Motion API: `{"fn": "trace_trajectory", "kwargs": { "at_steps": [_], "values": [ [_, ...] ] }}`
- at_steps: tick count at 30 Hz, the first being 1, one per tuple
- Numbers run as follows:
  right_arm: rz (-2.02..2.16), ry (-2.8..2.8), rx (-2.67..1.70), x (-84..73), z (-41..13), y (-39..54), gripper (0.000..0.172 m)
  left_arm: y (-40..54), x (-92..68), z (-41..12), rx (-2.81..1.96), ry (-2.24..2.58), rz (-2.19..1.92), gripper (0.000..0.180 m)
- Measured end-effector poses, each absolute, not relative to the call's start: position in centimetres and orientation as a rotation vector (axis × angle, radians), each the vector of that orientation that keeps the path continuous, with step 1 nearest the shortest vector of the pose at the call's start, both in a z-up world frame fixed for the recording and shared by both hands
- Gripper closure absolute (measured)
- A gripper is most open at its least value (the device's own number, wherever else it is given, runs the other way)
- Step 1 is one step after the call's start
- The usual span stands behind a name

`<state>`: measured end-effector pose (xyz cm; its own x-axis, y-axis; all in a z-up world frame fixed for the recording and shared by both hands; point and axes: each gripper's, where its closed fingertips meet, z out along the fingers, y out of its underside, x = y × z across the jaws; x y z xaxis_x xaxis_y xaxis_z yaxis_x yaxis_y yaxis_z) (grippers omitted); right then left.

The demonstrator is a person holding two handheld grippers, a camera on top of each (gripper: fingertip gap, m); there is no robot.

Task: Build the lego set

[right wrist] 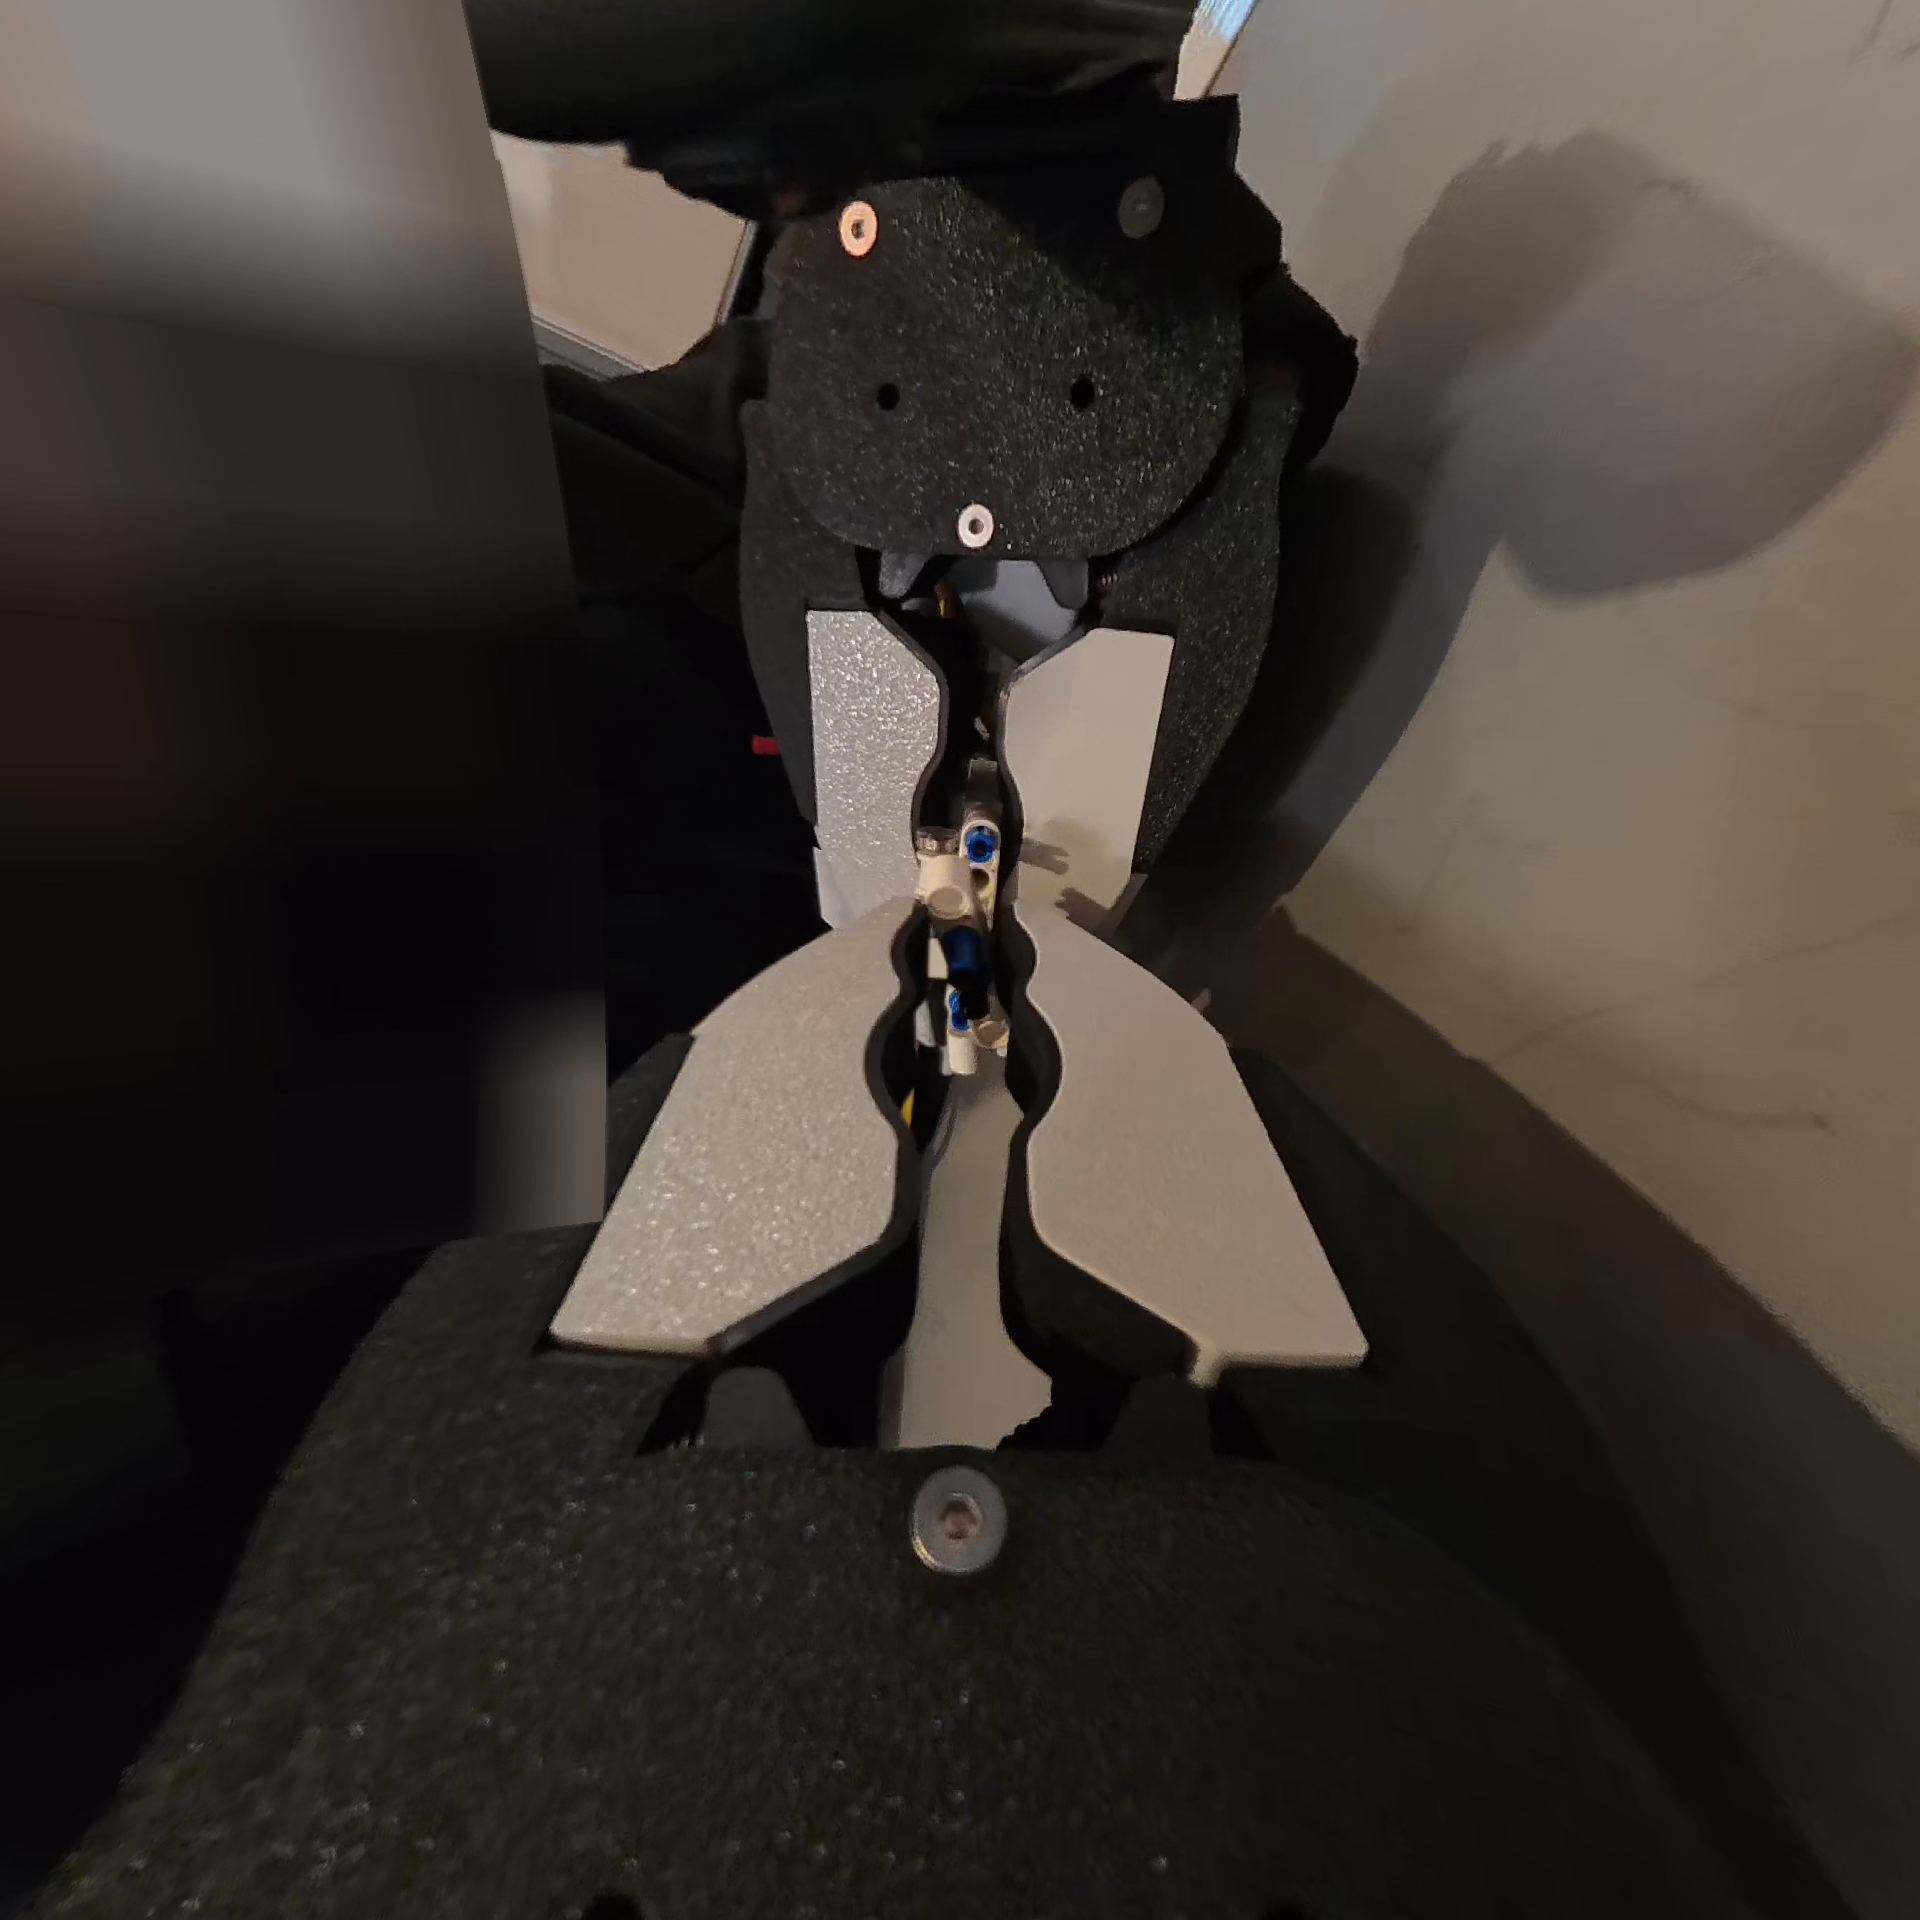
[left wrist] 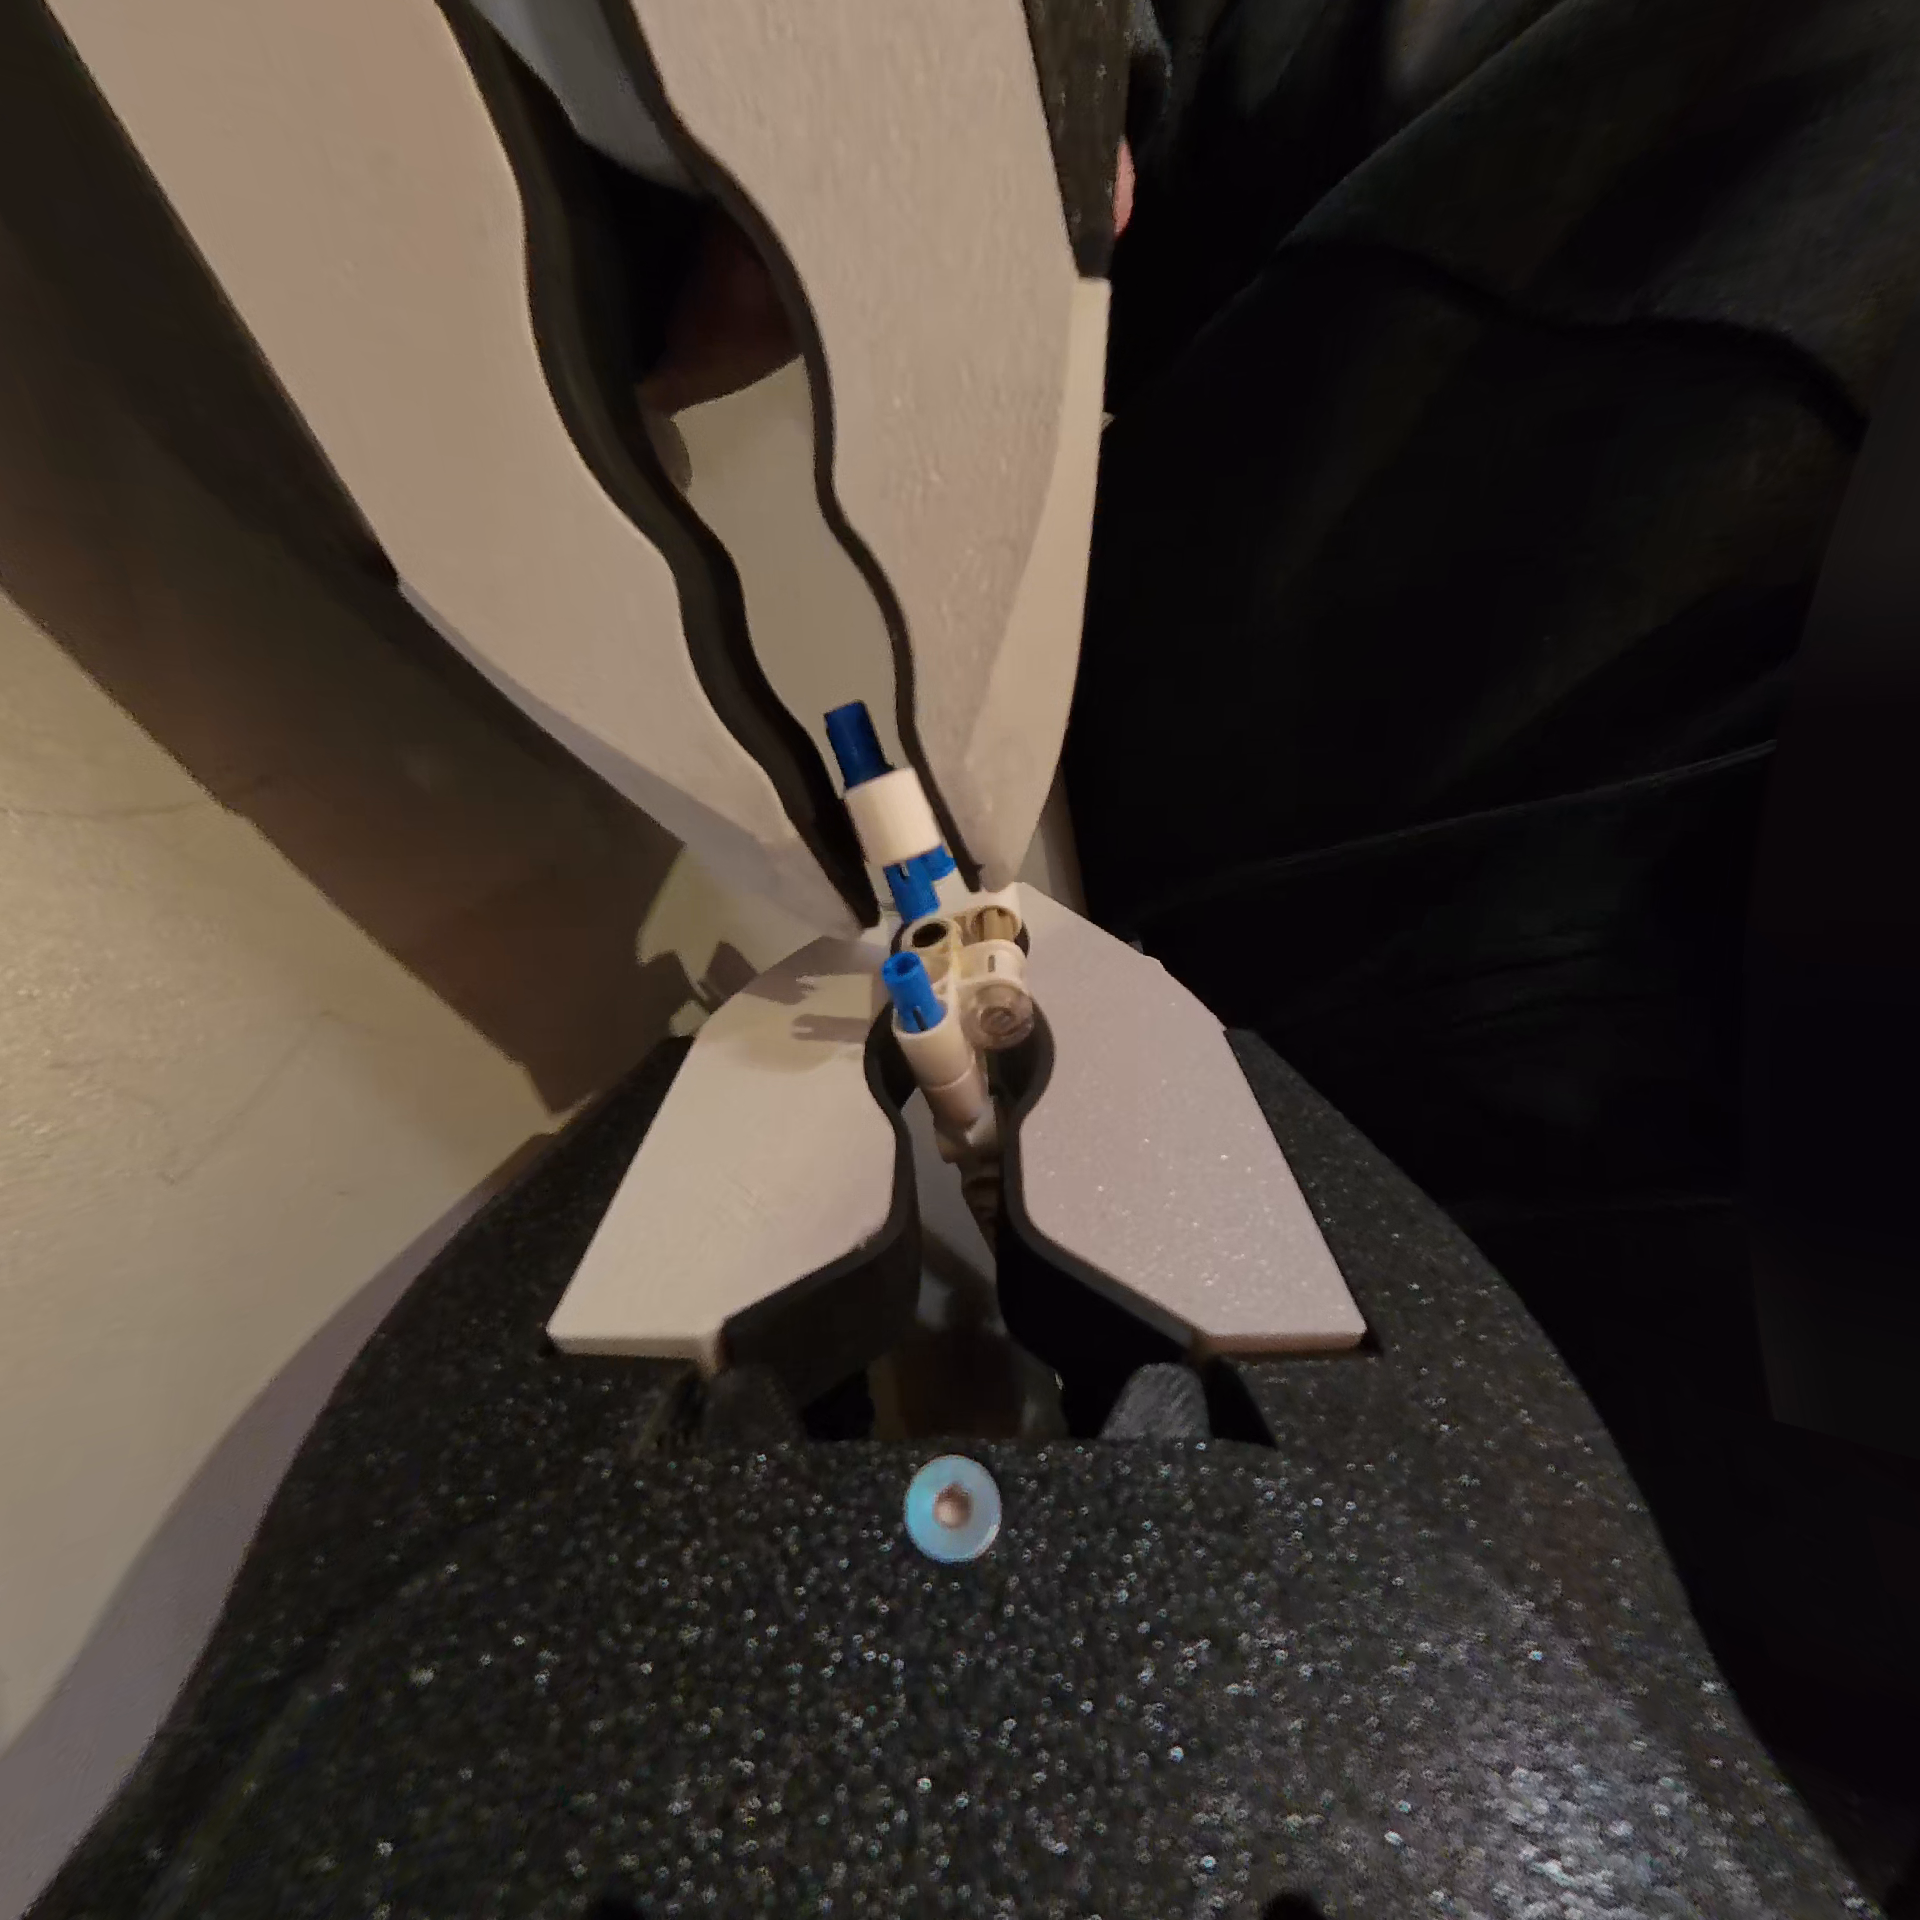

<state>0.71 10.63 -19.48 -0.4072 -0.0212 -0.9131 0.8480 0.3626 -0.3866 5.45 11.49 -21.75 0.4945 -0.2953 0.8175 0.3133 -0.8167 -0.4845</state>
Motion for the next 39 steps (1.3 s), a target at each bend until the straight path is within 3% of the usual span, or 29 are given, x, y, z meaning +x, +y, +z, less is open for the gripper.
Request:
{"fn": "trace_trajectory", "kwargs": {
  "at_steps": [39],
  "values": [
    [-1.256, 1.584, 0.895, 0.5, -19.8, 10.0, 0.164, 11.5, 5.2, -21.8, -2.145, -0.026, -1.322, 0.170]
  ]
}}
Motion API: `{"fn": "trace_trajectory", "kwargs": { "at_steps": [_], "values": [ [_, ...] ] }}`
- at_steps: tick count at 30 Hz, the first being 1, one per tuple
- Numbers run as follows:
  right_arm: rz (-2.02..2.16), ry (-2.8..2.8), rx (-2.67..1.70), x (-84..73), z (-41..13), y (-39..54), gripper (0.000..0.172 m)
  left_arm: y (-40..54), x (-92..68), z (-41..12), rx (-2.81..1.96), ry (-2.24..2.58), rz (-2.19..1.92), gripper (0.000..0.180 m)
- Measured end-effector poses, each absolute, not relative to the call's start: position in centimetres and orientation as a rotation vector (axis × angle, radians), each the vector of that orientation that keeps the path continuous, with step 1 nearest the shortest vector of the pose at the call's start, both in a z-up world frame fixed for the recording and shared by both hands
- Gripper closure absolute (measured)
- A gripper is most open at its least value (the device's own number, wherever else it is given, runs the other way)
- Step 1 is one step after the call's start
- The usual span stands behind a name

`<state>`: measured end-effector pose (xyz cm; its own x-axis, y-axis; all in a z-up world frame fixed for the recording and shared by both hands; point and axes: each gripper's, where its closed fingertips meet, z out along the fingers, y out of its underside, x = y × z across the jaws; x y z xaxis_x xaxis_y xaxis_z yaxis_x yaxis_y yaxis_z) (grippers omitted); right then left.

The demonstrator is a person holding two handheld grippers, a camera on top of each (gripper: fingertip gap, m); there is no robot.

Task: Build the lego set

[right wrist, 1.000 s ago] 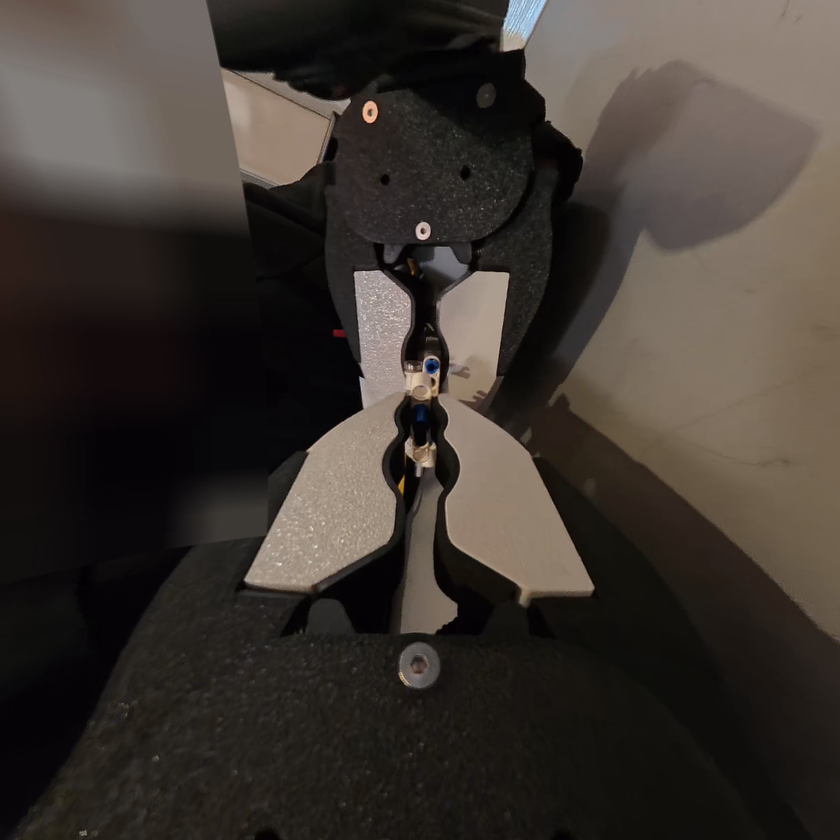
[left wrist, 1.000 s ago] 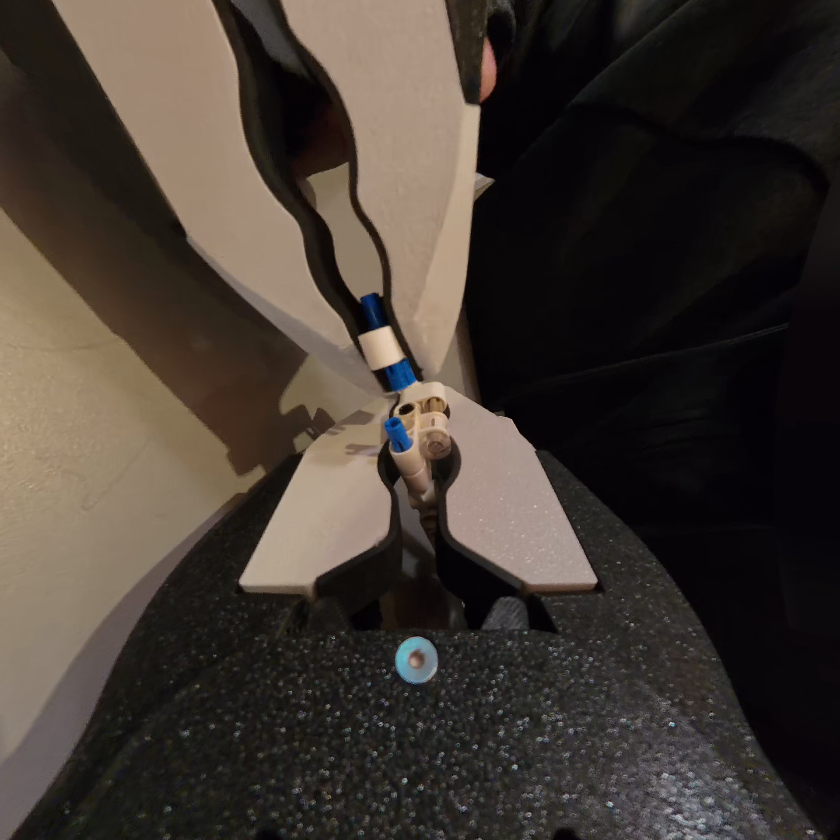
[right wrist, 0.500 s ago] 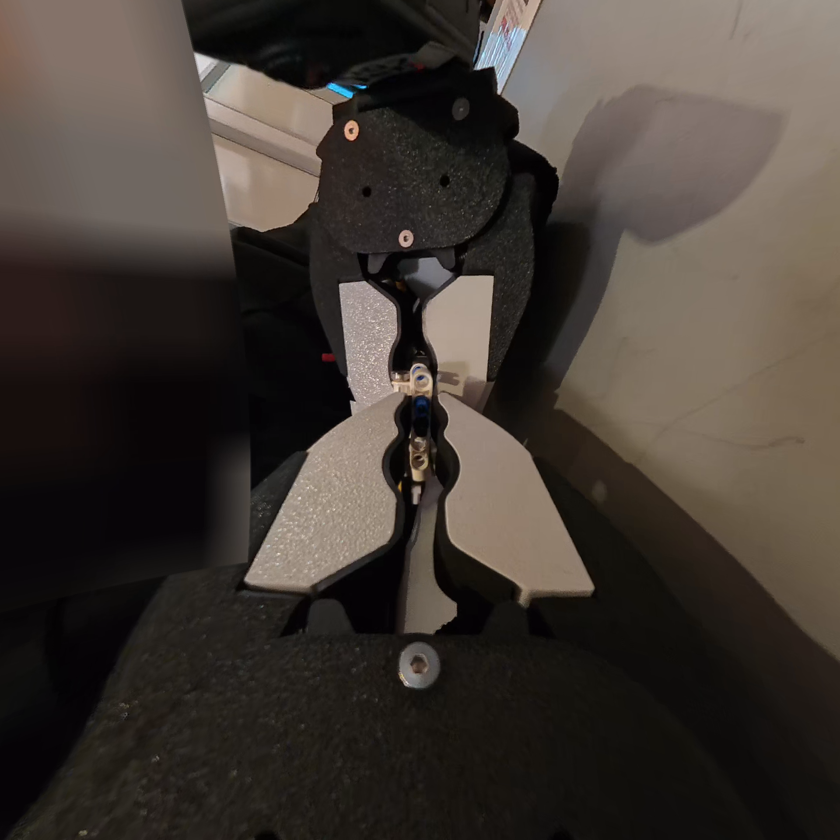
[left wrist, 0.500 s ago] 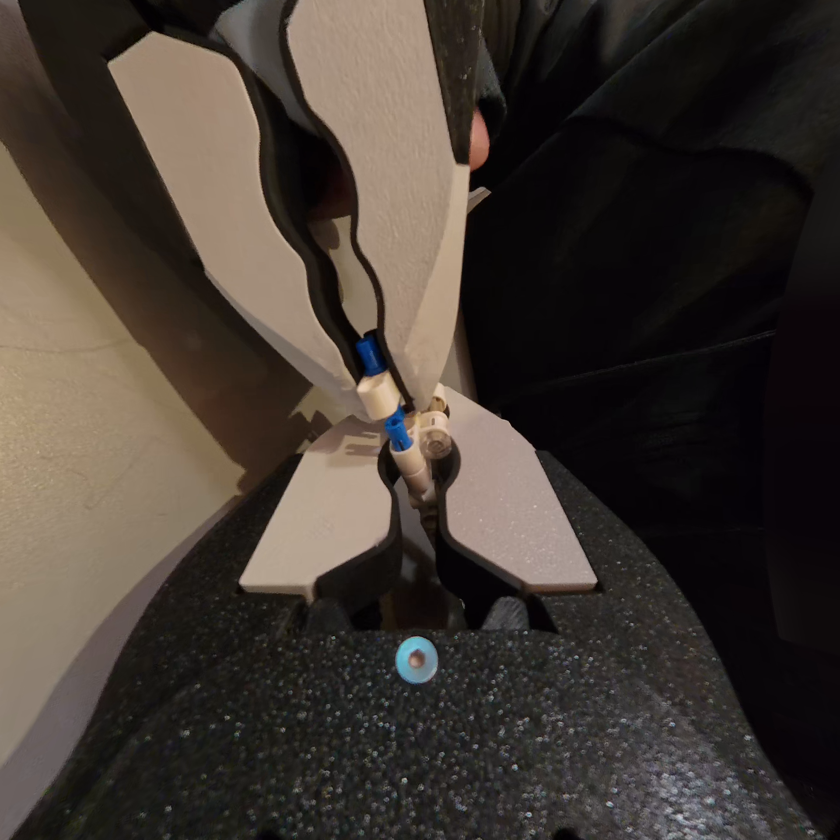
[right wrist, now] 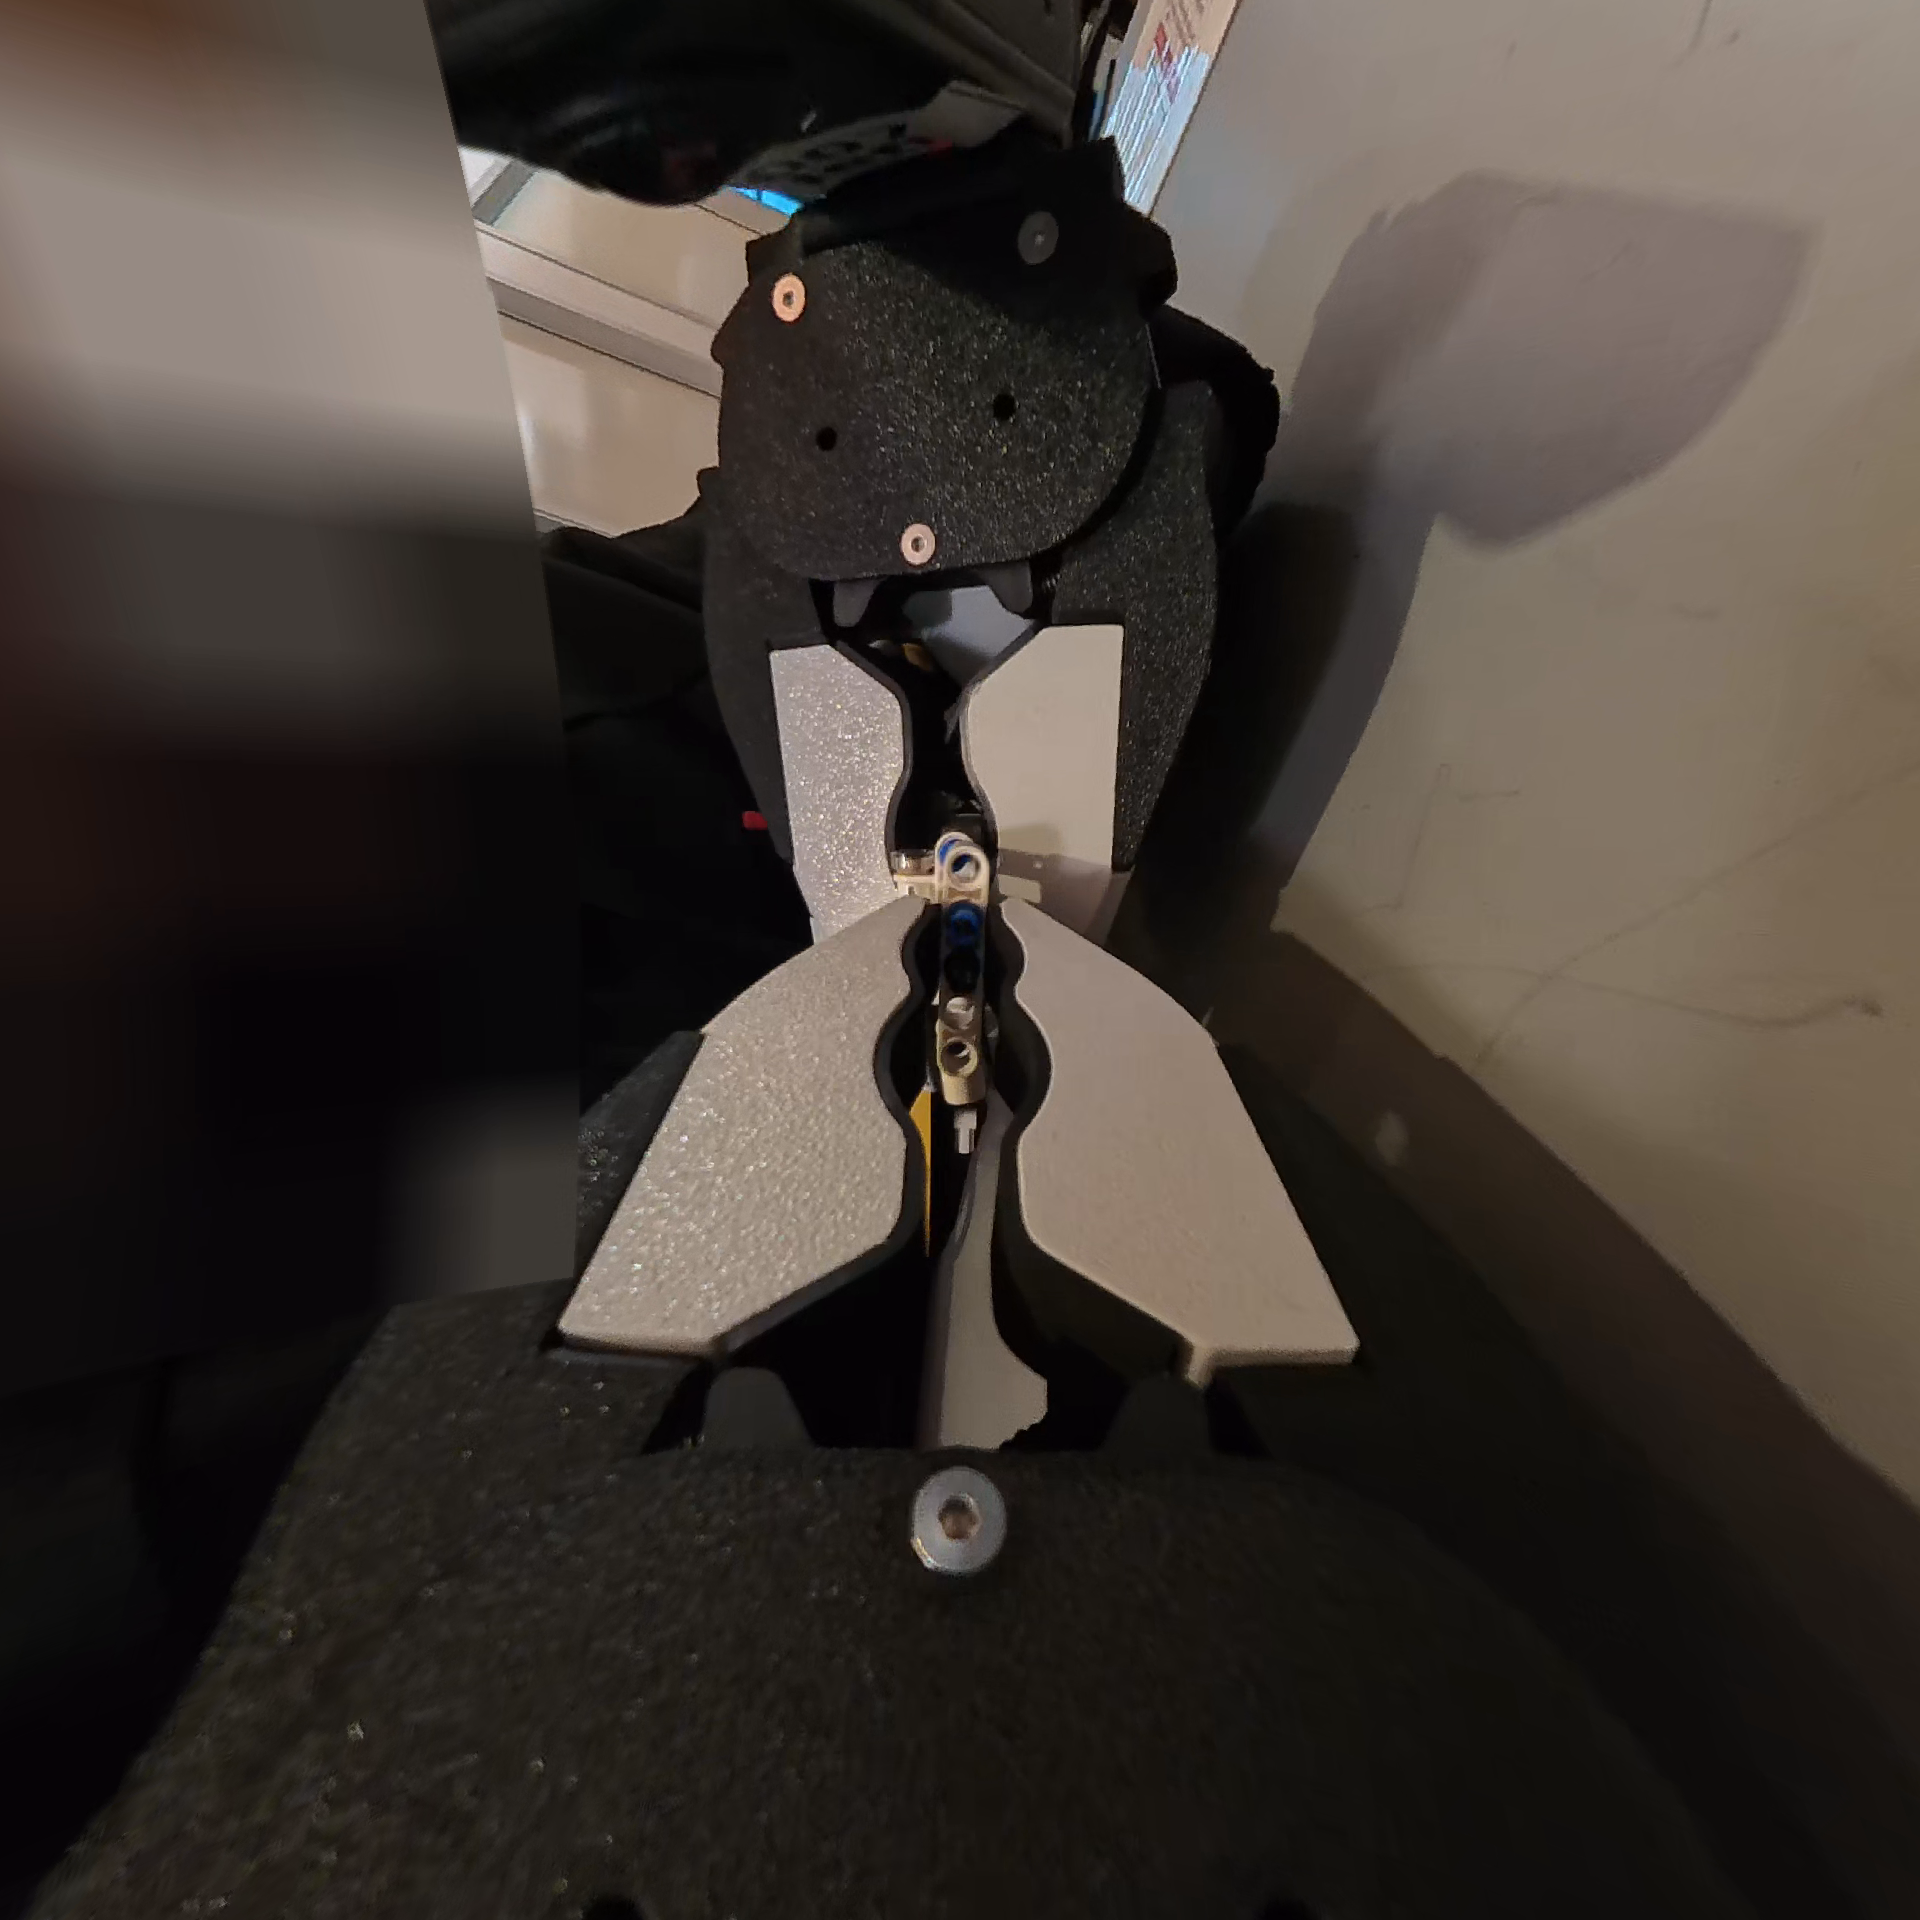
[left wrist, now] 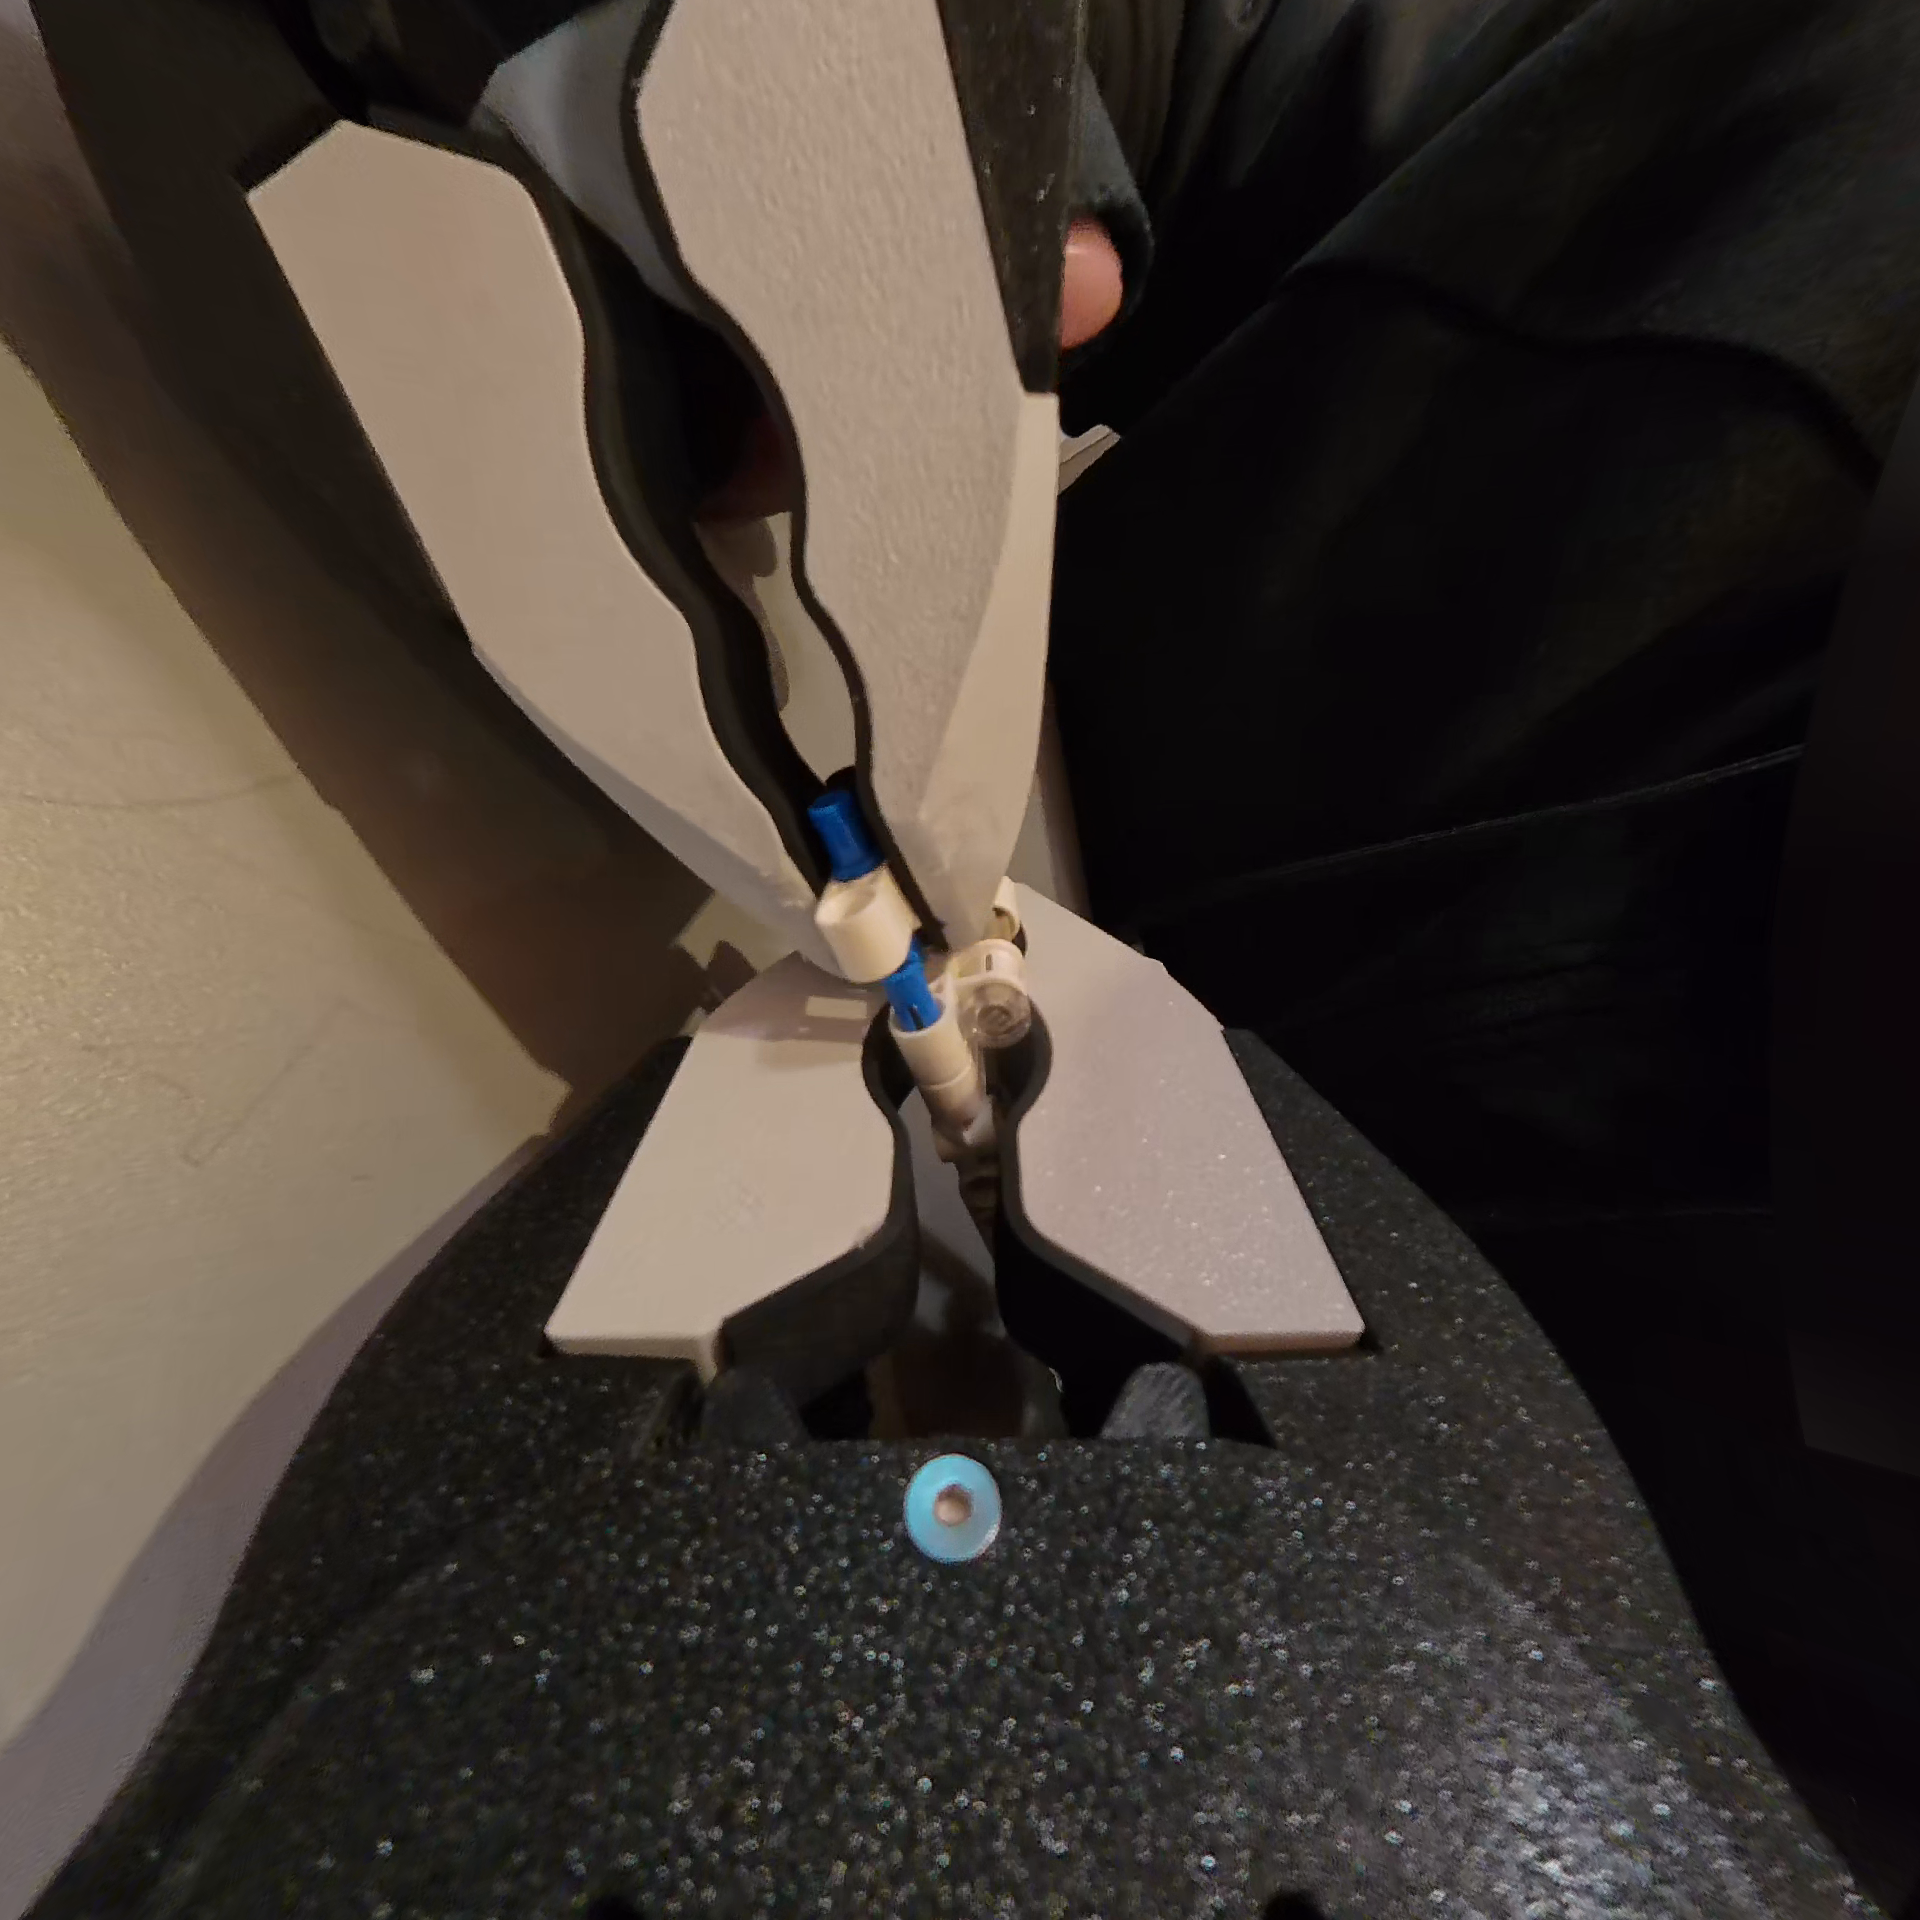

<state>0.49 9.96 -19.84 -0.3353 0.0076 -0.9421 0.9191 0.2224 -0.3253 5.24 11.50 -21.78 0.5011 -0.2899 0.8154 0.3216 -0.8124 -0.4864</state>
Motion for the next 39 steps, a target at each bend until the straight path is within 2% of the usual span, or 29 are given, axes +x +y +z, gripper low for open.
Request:
{"fn": "trace_trajectory", "kwargs": {
  "at_steps": [20, 39],
  "values": [
    [-1.264, 1.610, 0.885, 0.34, -19.80, 9.91, 0.164, 11.49, 5.27, -21.64, -2.134, -0.018, -1.328, 0.170],
    [-1.230, 1.617, 0.916, 0.27, -20.35, 10.22, 0.152, 11.48, 5.19, -21.72, -2.131, -0.022, -1.329, 0.170]
  ]
}}
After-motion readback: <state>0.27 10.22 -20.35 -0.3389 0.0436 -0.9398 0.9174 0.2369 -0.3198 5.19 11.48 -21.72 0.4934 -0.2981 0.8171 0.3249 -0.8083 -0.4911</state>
